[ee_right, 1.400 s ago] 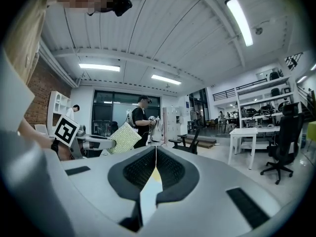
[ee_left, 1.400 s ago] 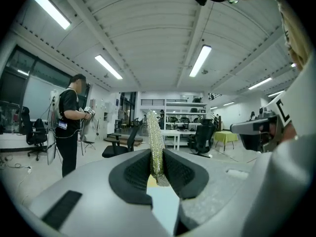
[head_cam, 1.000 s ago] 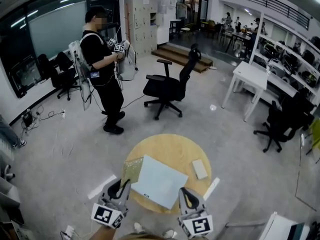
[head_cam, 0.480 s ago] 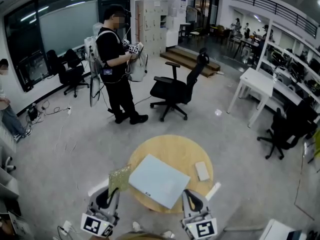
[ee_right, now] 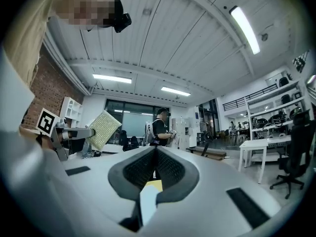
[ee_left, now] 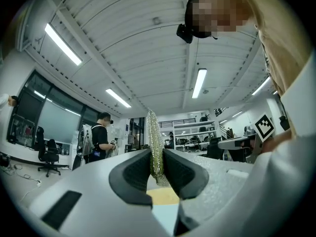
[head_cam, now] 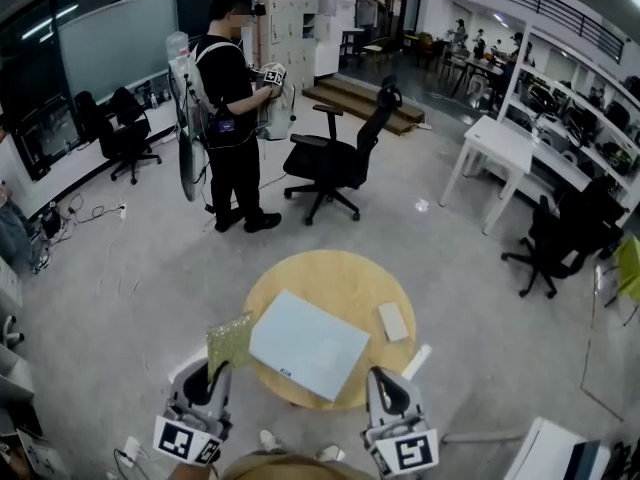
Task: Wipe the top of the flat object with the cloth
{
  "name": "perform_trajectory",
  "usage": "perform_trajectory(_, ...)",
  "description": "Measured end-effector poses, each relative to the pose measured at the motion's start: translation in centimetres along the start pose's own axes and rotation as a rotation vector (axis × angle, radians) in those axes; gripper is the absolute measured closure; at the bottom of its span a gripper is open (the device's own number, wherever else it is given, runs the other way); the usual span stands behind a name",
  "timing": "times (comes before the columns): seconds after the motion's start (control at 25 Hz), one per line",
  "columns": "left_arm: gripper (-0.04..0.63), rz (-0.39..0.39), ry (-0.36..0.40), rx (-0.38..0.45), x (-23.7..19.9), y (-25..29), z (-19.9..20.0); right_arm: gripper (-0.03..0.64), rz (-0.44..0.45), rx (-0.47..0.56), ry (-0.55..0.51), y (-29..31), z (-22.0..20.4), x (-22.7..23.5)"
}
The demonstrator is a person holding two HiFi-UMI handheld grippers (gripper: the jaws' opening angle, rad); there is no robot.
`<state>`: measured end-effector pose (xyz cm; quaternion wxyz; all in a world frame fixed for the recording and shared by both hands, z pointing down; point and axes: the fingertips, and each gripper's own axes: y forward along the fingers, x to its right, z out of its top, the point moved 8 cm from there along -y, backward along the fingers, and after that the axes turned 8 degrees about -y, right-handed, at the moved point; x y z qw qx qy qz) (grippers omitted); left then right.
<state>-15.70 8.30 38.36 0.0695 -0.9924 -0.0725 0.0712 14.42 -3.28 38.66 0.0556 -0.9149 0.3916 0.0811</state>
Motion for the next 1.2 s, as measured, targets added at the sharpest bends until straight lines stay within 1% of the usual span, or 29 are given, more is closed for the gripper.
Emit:
perform_trajectory(0.16,0.532,-0.032,-0.002,-0.005,-0.2,0.8,-0.1,0.615,-0.009,-0.009,0.000,0.0,-0.1,0.1)
perform_trajectory(0.28,0.532,-0.046,-0.004,-0.003,0.1,1.0,-0.3,0.617,0.018,-0.028,-0.017,-0.2,-0.3,0.1)
perform_trajectory(0.52,0.532,-0.066,-0.005,-0.005,-0.5,2.0,0.4,0.617,0.014,-0.005,-0.020,1.2,0.3,0.2)
perform_trajectory(0.76,0.532,-0.068,-0.003,0.005,-1.1,2.6,0.5,0.617,0.012,0.023,-0.029,2.6,0.7,0.2)
perform_trajectory(0.96,0.532,-0.052,-0.001,0.017,-2.8,3.1,0.0,0.617,0.002,0.043,-0.021,4.3,0.0,-0.1)
perform_trajectory(1.2,0.532,-0.051,-0.011,0.010,-4.8,3.7,-0.5,0.617,0.010,0.015,-0.050,6.2,-1.0,-0.7)
